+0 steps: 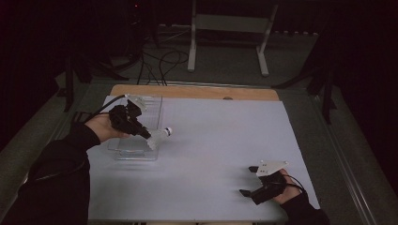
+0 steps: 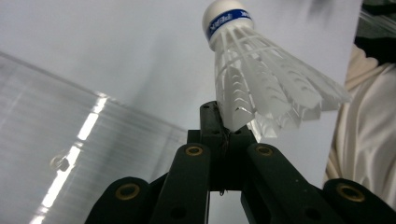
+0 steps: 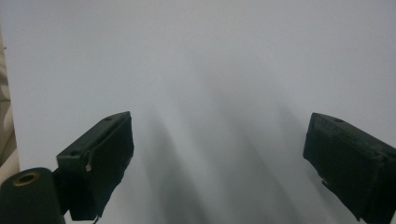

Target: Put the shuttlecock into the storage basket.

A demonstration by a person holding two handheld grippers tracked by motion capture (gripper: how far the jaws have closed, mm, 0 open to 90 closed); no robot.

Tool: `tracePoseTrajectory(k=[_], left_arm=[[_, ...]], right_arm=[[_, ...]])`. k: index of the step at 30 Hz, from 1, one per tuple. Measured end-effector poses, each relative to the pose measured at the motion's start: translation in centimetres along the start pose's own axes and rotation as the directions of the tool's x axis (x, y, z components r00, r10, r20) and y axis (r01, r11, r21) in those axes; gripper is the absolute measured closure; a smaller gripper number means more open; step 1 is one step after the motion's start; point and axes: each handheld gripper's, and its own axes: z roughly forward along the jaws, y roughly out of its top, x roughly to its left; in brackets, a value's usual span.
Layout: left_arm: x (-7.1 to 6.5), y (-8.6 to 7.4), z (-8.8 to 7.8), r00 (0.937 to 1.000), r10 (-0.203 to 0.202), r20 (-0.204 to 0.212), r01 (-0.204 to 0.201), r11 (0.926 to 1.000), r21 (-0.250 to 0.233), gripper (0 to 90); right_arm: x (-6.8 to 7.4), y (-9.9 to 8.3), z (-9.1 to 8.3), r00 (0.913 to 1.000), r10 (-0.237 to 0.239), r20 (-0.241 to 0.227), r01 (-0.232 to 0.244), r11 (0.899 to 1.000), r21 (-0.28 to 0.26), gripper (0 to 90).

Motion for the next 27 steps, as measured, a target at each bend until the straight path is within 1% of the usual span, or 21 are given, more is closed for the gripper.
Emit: tracePoseTrajectory(k=[2,4,6,9,10,11,12,13,15,16,17,18,20,24,26,27], left_arm=[[0.1,-0.1,-0.1,1.0000,-0.007,-0.004,0.007,1.0000,-0.001,90.0],[0.5,-0.4,-0.6,0.9995,-0.026,-0.020,0.026,0.9996,-0.004,90.0],[0.7,-0.5,-0.9,0.9986,-0.043,-0.030,0.043,0.9990,-0.012,90.0],[0.8,-0.7,-1.1,0.9979,-0.053,-0.037,0.053,0.9984,-0.021,90.0],[1.0,-0.8,-1.4,0.9954,-0.078,-0.056,0.076,0.9965,-0.034,90.0],[1.1,-0.9,-1.4,0.9946,-0.082,-0.062,0.080,0.9961,-0.035,90.0],[1.2,-0.9,-1.5,0.9922,-0.101,-0.073,0.098,0.9944,-0.038,90.0],[1.3,-1.0,-1.5,0.9906,-0.111,-0.080,0.107,0.9932,-0.045,90.0],[1.5,-1.1,-1.5,0.9885,-0.122,-0.089,0.118,0.9919,-0.046,90.0],[1.5,-1.1,-1.5,0.9885,-0.122,-0.089,0.118,0.9919,-0.046,90.0],[1.7,-1.2,-1.4,0.9846,-0.142,-0.102,0.137,0.9891,-0.054,90.0],[1.7,-1.2,-1.4,0.9846,-0.142,-0.102,0.137,0.9891,-0.054,90.0],[1.8,-1.3,-1.5,0.9782,-0.167,-0.123,0.161,0.9853,-0.056,90.0],[1.9,-1.2,-1.7,0.9682,-0.198,-0.153,0.190,0.9798,-0.063,90.0],[1.7,-1.1,-1.7,0.9604,-0.216,-0.176,0.207,0.9759,-0.069,90.0],[1.7,-1.1,-1.7,0.9604,-0.216,-0.176,0.207,0.9759,-0.069,90.0]], right_arm=[[0.0,0.0,0.0,1.0000,0.000,0.002,0.000,1.000,0.003,8.6],[0.0,-0.1,0.1,1.0000,0.007,0.002,-0.007,1.000,0.006,8.6],[0.0,-0.1,0.2,1.0000,0.001,0.001,-0.001,1.000,0.008,8.6],[0.0,0.0,0.2,1.0000,0.000,-0.001,0.000,1.000,0.004,8.6],[0.0,0.0,0.2,1.0000,0.001,0.000,-0.001,1.000,0.002,8.6],[0.0,0.0,0.2,1.0000,0.002,-0.001,-0.002,1.000,0.002,8.6],[0.0,0.0,0.2,1.0000,0.002,0.001,-0.002,1.000,0.003,8.6],[0.0,0.0,0.2,1.0000,0.003,0.001,-0.003,1.000,0.002,8.6],[0.0,0.0,0.1,1.0000,0.005,-0.001,-0.005,1.000,-0.004,8.6],[0.0,0.0,0.1,1.0000,0.005,-0.002,-0.005,1.000,-0.006,8.6],[0.0,0.0,0.0,1.0000,0.005,-0.003,-0.005,1.000,-0.013,8.6],[0.0,0.0,0.0,1.0000,0.004,-0.004,-0.004,1.000,-0.015,8.6],[0.0,0.0,0.0,1.0000,0.005,-0.005,-0.005,1.000,-0.014,8.6],[0.0,0.0,0.1,1.0000,0.004,-0.003,-0.004,1.000,-0.010,8.6],[0.0,0.0,0.0,0.9999,0.007,-0.008,-0.008,1.000,-0.019,8.6],[0.0,0.0,0.0,0.9999,0.007,-0.008,-0.008,1.000,-0.019,8.6]])
